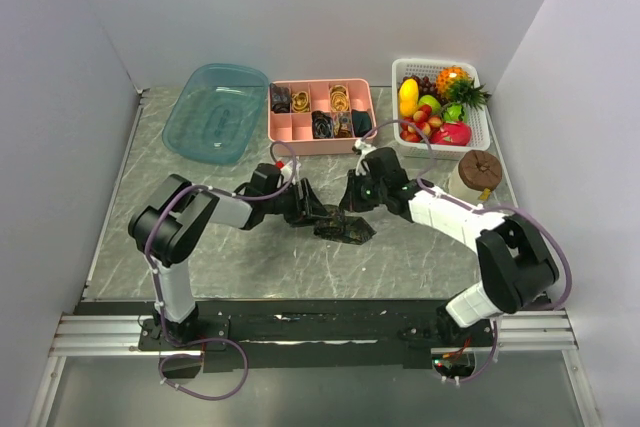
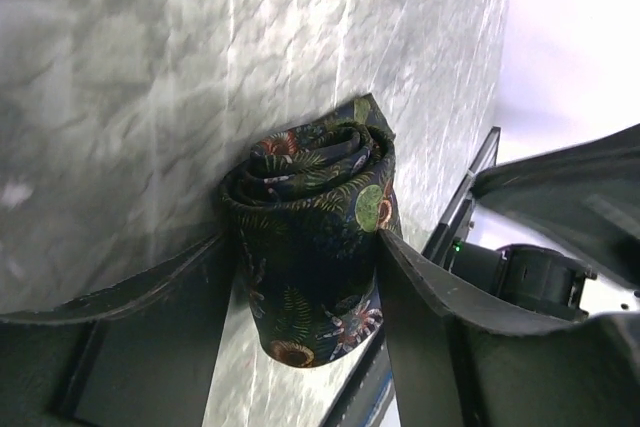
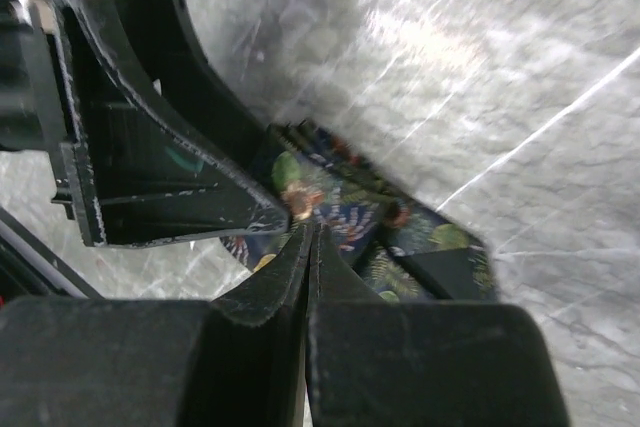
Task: Roll the ties
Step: Roll the tie at the center of the board.
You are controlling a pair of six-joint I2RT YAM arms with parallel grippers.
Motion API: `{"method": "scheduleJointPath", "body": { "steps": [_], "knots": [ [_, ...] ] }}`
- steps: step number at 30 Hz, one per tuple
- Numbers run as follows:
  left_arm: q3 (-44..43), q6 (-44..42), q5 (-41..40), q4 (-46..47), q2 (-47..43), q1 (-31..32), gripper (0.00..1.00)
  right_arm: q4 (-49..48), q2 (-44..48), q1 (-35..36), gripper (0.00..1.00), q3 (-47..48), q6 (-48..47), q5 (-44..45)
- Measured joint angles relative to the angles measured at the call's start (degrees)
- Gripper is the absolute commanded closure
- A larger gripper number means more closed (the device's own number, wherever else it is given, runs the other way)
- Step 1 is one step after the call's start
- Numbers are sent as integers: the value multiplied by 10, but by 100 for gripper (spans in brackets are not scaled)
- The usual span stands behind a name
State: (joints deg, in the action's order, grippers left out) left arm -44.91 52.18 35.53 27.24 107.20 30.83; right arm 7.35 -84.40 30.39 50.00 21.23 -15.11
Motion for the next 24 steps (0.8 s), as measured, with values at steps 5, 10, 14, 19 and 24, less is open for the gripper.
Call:
{"method": "scheduleJointPath", "body": {
  "steps": [5, 10, 14, 19, 24],
  "knots": [
    [-5, -3, -15, 2, 4, 7, 43, 9, -47, 11, 100, 2, -3, -4],
    [-11, -15, -29, -11, 4, 11, 46, 10, -83, 14, 100, 10, -3, -2],
    [-23, -31, -41, -31, 3, 13, 51, 9, -89, 17, 100, 15, -3, 5],
    [-41, -54, -59, -65, 0, 21, 64, 9, -90, 20, 100, 16, -3, 12],
    [-61, -70, -72, -89, -4, 31, 83, 7, -90, 20, 100, 16, 0, 17]
  ]
}}
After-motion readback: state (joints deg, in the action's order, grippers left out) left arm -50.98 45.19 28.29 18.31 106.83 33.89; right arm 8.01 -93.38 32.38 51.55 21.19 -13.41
